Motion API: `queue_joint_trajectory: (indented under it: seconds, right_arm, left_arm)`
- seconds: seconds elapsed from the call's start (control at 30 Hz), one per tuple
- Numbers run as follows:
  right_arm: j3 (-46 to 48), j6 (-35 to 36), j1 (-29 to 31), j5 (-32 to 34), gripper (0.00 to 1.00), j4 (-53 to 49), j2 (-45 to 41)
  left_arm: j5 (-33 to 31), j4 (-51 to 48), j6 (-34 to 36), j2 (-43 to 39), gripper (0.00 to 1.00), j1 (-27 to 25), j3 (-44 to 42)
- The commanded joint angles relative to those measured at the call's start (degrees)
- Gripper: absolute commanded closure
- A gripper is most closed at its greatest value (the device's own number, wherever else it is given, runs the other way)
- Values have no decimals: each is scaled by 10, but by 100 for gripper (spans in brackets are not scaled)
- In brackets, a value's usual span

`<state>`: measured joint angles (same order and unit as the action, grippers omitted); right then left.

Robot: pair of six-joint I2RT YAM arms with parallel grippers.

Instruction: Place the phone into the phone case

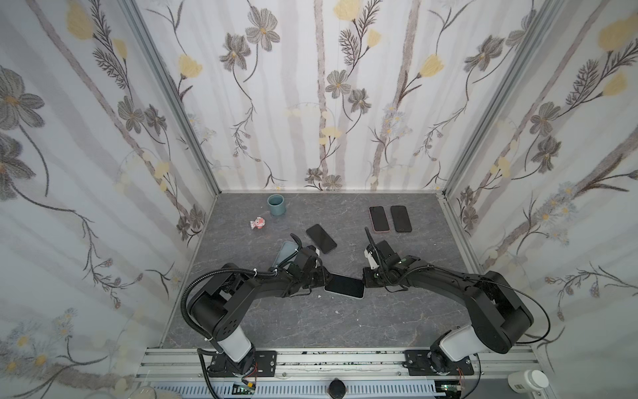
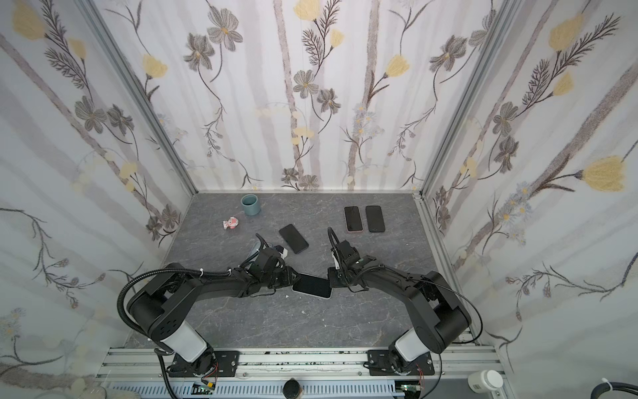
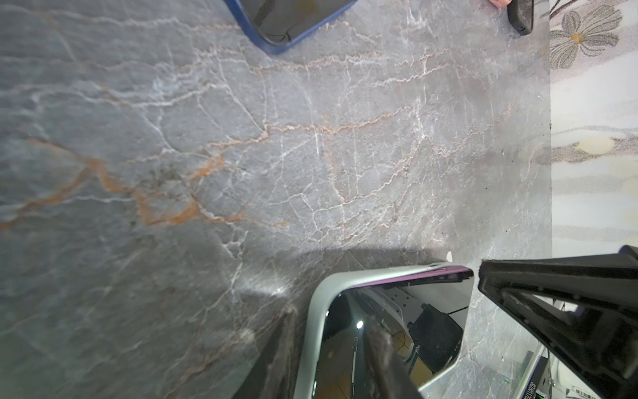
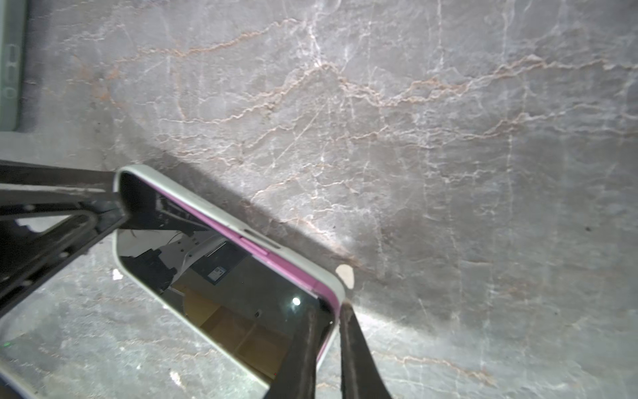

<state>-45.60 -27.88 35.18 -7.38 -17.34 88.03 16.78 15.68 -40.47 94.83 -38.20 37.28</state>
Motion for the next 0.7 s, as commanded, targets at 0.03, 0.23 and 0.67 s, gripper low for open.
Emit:
queue_joint_trajectory:
  seconds: [0.03,0.23,0.67]
  right_arm:
    - [-5,10,0,8,88,-11,12]
    - [-2,12,0,-7,93,-15,18]
    - [-2,20,5,-16,89,-51,15]
  left_arm:
    - [3,-15,4,2,65,1,-3]
    - [3,-12,2,3,65,0,-5]
    - [4,-12,0,1,64,-1,-10]
